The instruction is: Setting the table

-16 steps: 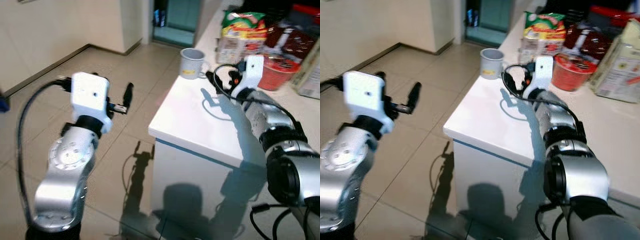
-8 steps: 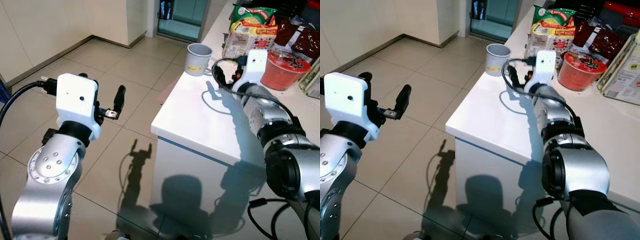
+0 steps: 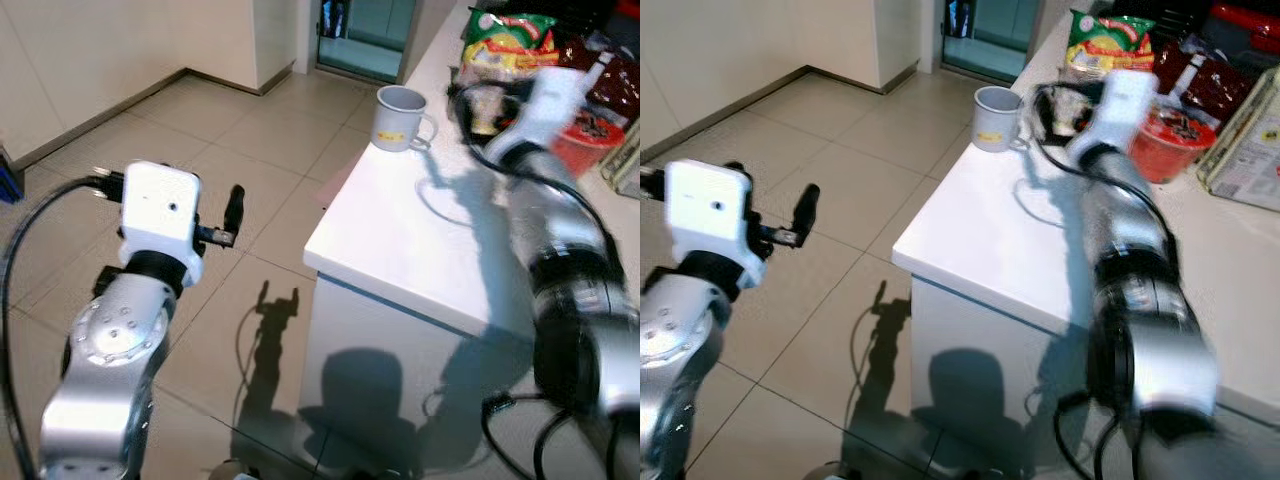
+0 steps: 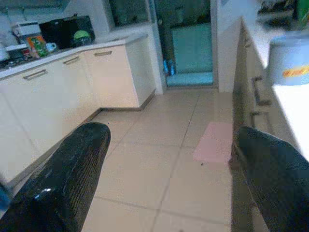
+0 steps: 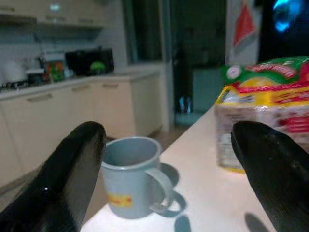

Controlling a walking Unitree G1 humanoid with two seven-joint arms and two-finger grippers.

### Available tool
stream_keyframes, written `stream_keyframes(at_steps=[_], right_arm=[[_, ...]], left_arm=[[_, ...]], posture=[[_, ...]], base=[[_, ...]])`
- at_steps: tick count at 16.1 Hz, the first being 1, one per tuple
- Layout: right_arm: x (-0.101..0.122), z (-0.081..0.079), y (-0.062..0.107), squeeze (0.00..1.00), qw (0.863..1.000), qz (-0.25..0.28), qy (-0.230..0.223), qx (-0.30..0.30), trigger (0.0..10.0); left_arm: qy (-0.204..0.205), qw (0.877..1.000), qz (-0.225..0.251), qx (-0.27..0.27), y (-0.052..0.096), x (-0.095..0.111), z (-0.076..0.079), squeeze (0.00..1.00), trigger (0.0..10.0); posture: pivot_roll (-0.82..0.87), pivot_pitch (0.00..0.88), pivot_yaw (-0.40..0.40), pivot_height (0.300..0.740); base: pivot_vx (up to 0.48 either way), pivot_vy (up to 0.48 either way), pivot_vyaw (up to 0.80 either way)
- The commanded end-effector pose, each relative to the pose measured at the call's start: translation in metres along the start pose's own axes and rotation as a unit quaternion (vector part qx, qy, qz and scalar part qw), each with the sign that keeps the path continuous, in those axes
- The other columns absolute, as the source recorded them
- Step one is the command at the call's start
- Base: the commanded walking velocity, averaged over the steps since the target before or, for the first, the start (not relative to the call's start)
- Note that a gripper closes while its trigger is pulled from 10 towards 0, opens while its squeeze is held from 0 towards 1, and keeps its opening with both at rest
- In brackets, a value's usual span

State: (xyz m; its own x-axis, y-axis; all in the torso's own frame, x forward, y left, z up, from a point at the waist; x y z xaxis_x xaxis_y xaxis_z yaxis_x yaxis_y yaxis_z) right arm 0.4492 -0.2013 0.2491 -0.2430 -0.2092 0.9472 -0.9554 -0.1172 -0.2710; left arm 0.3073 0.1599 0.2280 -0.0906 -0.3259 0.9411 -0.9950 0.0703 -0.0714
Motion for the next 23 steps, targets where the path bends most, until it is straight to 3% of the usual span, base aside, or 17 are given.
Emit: stream_keyframes(at_steps=[1,5,6,8,10,17,19,23], right_arm=[[0.012,-0.001,0.008,0.00,1.000,0.008,-0.008,-0.005,10.0],[0.015,-0.032,0.076,0.00,1.000,-0.011,-0.022,-0.011,10.0],[0.003,-0.046,0.093,0.00,0.998,-0.027,-0.051,-0.013,10.0],[-0.024,-0.061,0.117,0.00,0.995,-0.083,-0.046,-0.024,10.0],[-0.035,-0.065,0.132,0.00,0.991,-0.106,-0.067,-0.042,10.0],[-0.032,-0.061,0.132,0.00,0.989,-0.107,-0.076,-0.066,10.0],[-0.035,-0.063,0.129,0.00,0.989,-0.110,-0.078,-0.062,10.0],[-0.037,-0.071,0.124,0.00,0.989,-0.113,-0.085,-0.045,10.0]], left_arm=[[-0.004,1.000,-0.003,0.002,-0.003,-0.003,0.003,0.00,10.0],[0.005,1.000,0.001,0.005,-0.023,-0.005,0.006,0.00,10.0],[0.002,1.000,0.004,0.003,-0.030,-0.004,0.007,0.00,10.0],[-0.009,1.000,0.005,-0.009,-0.040,-0.005,0.013,0.00,10.0],[-0.014,1.000,0.002,-0.009,-0.044,-0.009,0.013,0.00,10.0],[-0.013,1.000,0.001,0.004,-0.044,-0.019,0.007,0.00,10.0],[-0.013,1.000,0.010,-0.009,-0.046,-0.016,0.013,0.00,10.0],[-0.017,1.000,0.018,-0.004,-0.049,-0.012,0.008,0.00,10.0]], posture=[[0.03,0.000,-0.052,0.740],[-0.01,0.000,-0.024,0.740],[-0.03,0.000,-0.001,0.740],[-0.03,0.000,0.018,0.740],[-0.02,0.000,0.016,0.740],[-0.02,0.000,0.004,0.740],[-0.02,0.000,0.009,0.740],[0.00,0.000,0.001,0.740]], base=[[0.000,0.000,0.00],[0.000,0.060,0.00],[0.000,0.319,0.00],[0.000,0.428,0.00],[0.000,0.478,0.00],[0.000,0.480,-0.51],[0.000,0.480,-0.51],[0.000,0.480,-0.51]])
Point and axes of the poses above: a point about 5 cm out from each wrist's last joint towards the gripper, its own y axis pointing back from the gripper into the wrist, its own x axis along the axis of the wrist's last joint, z = x × y, the point moved 6 cm from there along -y, pointing out of the wrist towards the gripper, and after that the axes turned 2 degrees about -y, right-handed, at the moved point
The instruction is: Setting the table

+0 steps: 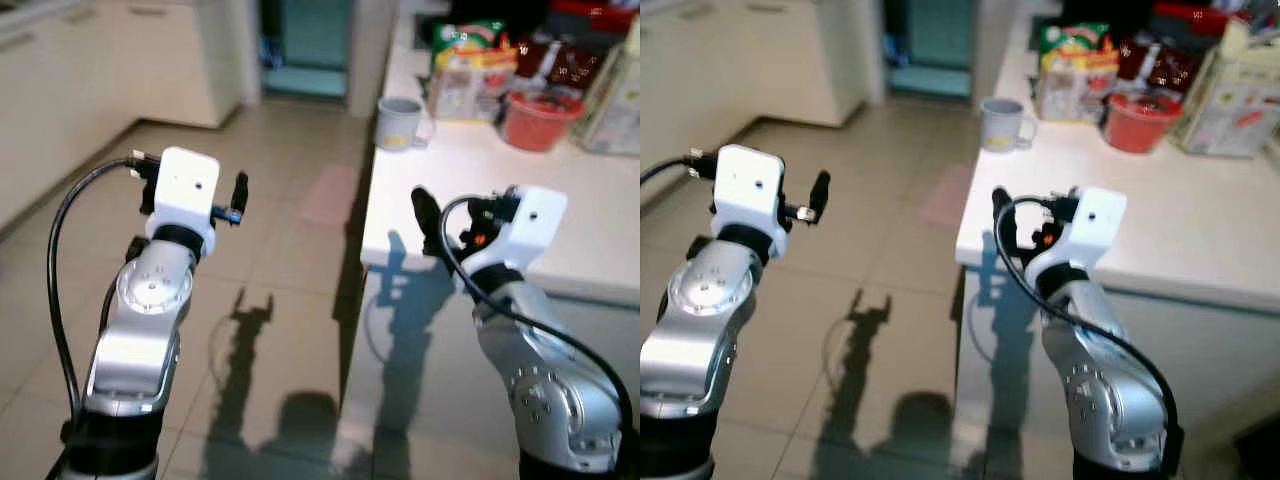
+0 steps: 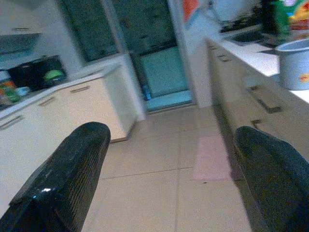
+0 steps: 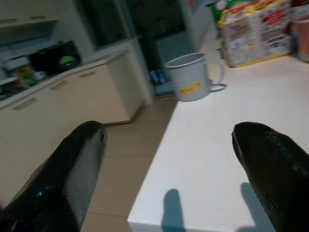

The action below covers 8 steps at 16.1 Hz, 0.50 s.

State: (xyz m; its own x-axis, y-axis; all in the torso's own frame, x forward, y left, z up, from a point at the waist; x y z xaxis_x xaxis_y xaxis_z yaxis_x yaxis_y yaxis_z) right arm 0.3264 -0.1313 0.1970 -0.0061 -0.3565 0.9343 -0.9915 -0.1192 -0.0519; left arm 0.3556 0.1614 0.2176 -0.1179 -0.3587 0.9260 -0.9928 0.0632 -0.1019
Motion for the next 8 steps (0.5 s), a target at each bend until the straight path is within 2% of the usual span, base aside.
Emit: stream_keyframes(at_steps=[1,8], right_arm=[[-0.0037,0.0103,-0.0013,0.00,1.000,-0.008,0.001,-0.015,10.0],[-0.0055,0.0109,-0.0048,0.00,1.000,-0.009,-0.006,-0.012,10.0]], left_arm=[[-0.002,1.000,0.008,-0.008,-0.0018,0.0045,0.0040,0.00,10.0],[-0.008,1.000,0.018,-0.001,-0.0044,0.0062,-0.0031,0.00,10.0]], posture=[[0.01,0.000,-0.005,0.740],[0.01,0.000,-0.022,0.740]], base=[[0.000,0.480,-0.44],[0.000,0.480,-0.43]])
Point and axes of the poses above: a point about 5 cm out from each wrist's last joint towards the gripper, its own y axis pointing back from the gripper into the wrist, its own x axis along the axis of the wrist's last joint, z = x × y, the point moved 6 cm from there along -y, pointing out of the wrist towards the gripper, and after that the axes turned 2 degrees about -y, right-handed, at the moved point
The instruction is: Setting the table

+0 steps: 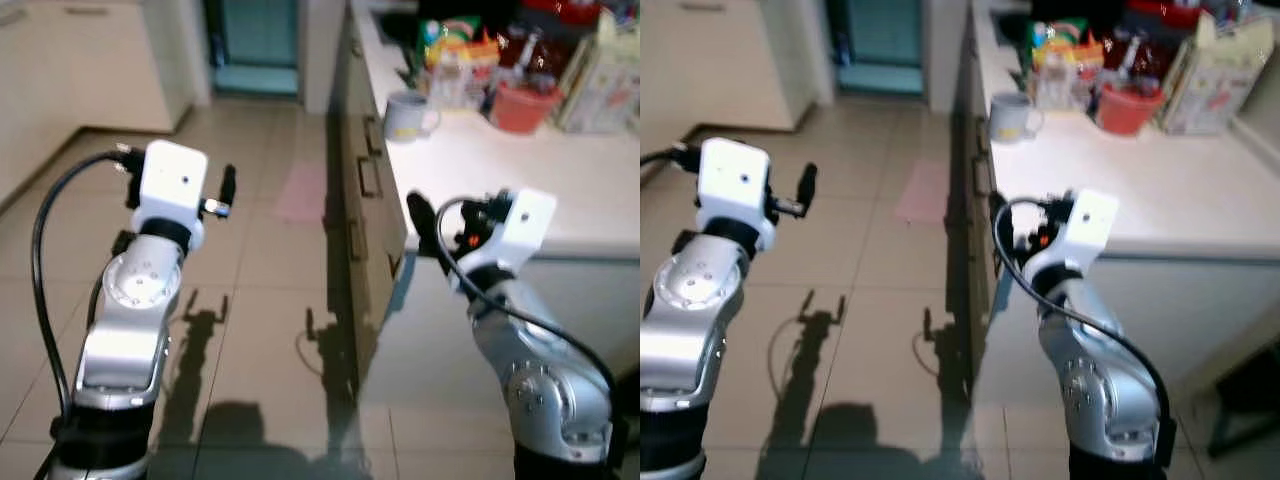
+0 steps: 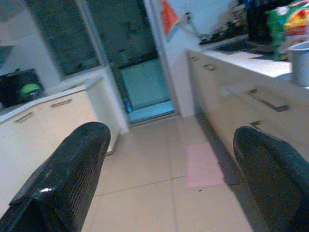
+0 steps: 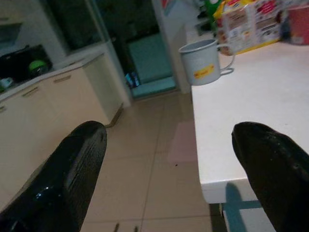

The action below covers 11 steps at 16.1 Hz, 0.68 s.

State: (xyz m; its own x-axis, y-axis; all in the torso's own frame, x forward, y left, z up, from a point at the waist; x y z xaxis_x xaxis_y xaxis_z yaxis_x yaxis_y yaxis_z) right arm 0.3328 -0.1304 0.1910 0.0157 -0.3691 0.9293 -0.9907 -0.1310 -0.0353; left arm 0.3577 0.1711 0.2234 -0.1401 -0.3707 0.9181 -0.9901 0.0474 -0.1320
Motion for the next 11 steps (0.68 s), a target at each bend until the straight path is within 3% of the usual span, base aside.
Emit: stream_keyframes(at_steps=[1,9,11], right_arm=[[0.0010,0.0080,0.0006,0.00,1.000,0.000,0.003,-0.012,10.0],[0.0009,0.0113,-0.0024,0.00,1.000,0.009,-0.018,-0.023,10.0],[0.0033,0.0095,-0.0049,0.00,1.000,0.012,-0.017,-0.017,10.0]], left_arm=[[0.000,1.000,0.007,-0.013,-0.0024,0.0043,0.0074,0.00,10.0],[0.002,1.000,0.018,-0.014,-0.0061,0.0084,0.0081,0.00,10.0],[-0.009,1.000,0.024,-0.017,-0.0085,0.0112,0.0071,0.00,10.0]], posture=[[0.00,0.000,-0.017,0.740],[0.02,0.000,-0.014,0.740],[0.02,0.000,-0.013,0.740]], base=[[0.000,0.480,-0.43],[0.000,0.472,-0.43],[0.000,0.000,-0.43]])
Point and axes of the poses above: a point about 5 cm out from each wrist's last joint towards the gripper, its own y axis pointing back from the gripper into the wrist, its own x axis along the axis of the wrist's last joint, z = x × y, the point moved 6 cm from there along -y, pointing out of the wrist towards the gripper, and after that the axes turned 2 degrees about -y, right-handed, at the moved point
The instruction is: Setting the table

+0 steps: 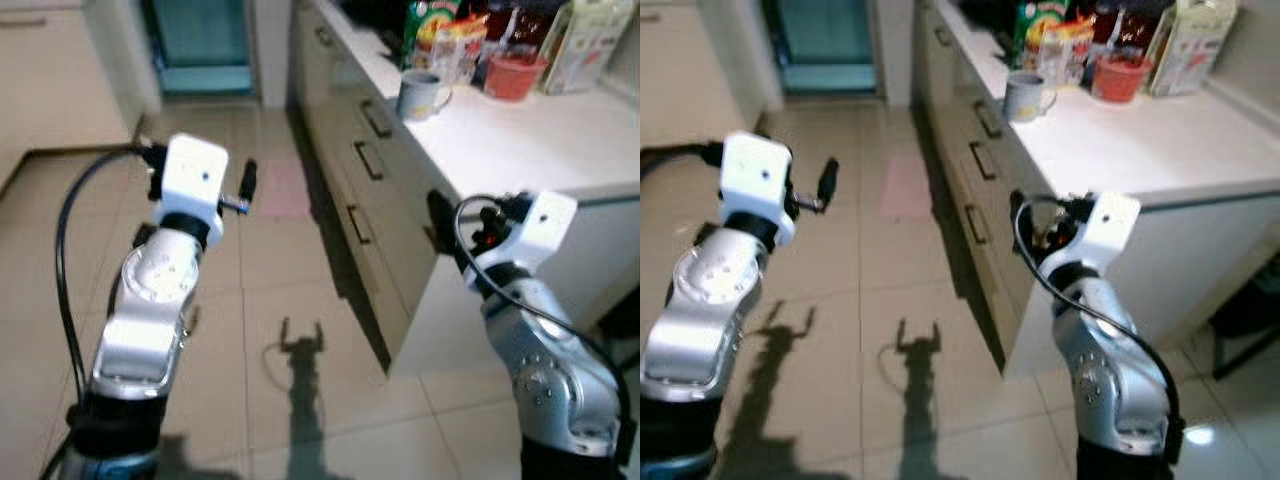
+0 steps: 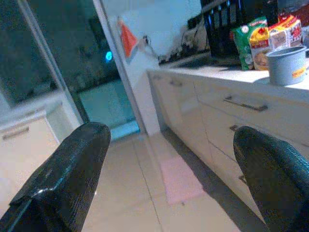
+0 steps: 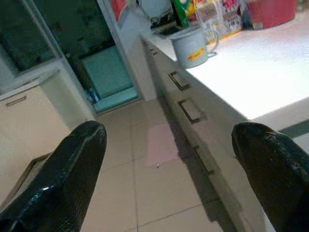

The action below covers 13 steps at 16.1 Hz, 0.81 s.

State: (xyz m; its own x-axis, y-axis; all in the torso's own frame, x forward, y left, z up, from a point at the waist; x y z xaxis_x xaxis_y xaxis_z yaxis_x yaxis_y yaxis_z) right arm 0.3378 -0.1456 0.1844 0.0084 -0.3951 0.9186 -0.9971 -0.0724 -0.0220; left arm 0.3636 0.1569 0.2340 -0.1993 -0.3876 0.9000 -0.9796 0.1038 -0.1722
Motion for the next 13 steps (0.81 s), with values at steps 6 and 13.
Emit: stream_keyframes(at_steps=[6,13], right_arm=[[0.002,-0.006,-0.006,0.00,0.997,-0.009,0.076,0.012,10.0],[0.006,-0.020,-0.011,0.00,0.994,0.008,0.098,0.050,10.0]], left_arm=[[0.010,0.999,-0.009,0.029,-0.001,-0.005,-0.009,0.00,10.0],[0.014,0.999,0.007,0.036,-0.004,0.003,-0.013,0.00,10.0]], posture=[[0.01,0.000,-0.037,0.740],[0.03,0.000,-0.041,0.740]], base=[[0.000,-0.240,0.00],[0.000,0.000,0.00]])
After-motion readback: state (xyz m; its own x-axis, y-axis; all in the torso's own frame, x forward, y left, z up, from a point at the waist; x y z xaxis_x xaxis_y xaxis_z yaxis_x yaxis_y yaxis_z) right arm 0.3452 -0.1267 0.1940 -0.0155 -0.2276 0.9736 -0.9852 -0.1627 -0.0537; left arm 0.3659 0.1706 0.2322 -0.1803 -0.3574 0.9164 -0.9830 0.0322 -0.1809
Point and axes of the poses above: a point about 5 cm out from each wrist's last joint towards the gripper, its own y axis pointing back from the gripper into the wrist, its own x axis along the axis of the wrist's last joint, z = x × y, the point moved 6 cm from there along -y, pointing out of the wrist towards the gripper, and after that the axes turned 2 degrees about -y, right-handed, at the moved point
